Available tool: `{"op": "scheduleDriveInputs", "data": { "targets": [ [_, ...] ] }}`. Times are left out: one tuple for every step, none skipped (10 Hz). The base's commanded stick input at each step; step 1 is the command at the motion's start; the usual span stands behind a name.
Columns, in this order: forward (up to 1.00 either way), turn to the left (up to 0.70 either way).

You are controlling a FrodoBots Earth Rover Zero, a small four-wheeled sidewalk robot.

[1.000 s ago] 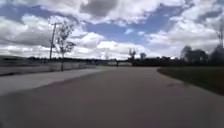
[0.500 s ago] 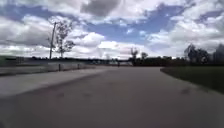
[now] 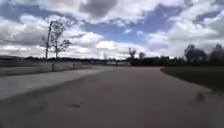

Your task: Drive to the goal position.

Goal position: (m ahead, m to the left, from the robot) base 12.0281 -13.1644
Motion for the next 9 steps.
{"op": "scheduleDriveInputs", "data": {
  "targets": [
    [1.0,-0.12],
    [1.0,-0.12],
    [1.0,-0.12],
    [1.0,-0.12],
    [1.0,-0.12],
    [1.0,-0.12],
    [1.0,-0.12],
    [1.0,-0.12],
    [1.0,-0.12]
  ]
}}
